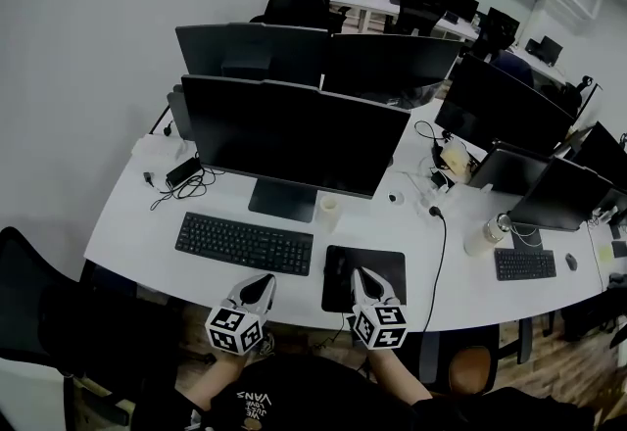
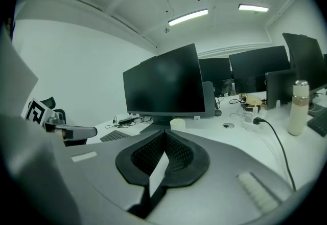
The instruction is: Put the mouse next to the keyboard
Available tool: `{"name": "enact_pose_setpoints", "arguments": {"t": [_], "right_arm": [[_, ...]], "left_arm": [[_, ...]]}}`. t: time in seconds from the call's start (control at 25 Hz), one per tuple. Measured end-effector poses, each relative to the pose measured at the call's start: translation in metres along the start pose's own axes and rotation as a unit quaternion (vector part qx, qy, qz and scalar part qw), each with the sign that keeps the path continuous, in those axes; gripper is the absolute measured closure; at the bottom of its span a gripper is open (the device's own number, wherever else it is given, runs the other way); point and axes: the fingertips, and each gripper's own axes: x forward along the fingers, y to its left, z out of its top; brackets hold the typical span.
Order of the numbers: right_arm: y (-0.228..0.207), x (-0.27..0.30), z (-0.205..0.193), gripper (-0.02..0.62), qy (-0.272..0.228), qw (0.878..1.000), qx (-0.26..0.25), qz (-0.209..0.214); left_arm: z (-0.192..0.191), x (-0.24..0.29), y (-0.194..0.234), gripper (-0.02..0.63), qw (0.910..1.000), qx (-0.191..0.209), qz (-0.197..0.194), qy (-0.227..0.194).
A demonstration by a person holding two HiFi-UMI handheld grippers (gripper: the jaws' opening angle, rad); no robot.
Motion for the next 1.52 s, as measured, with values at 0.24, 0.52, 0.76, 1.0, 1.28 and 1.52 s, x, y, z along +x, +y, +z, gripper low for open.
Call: {"name": "enact_pose_setpoints", "arguments": {"t": [0.24,0.52,0.76,1.0,1.28,1.52], "right_arm": [[-0.006,-0.016,-0.009,0.591,0.007,1.000,-0.001,0.014],[-0.011,-0.032,-0.020,0.591,0.015,0.999,-0.003,0.031],[-0.015,-0.043,-0.032,0.591,0.022,0.999,-0.002,0.044],[-0.018,-0.052,-0.038,0.591,0.030,0.998,-0.010,0.051],[-0.017,-0.056,-0.041,0.592,0.031,0.998,-0.013,0.058],[-0.019,-0.058,-0.043,0.592,0.032,0.998,-0.012,0.061]], "left_arm": [[-0.008,-0.002,-0.023,0.603,1.0000,0.003,0.002,0.001],[-0.016,-0.009,-0.045,0.603,0.9999,0.010,0.013,0.001],[-0.026,-0.013,-0.060,0.603,0.9997,0.008,0.022,0.001],[-0.033,-0.017,-0.072,0.604,0.9995,0.009,0.029,0.006],[-0.034,-0.020,-0.079,0.604,0.9993,0.016,0.032,0.012],[-0.034,-0.017,-0.084,0.603,0.9992,0.022,0.030,0.016]]}}
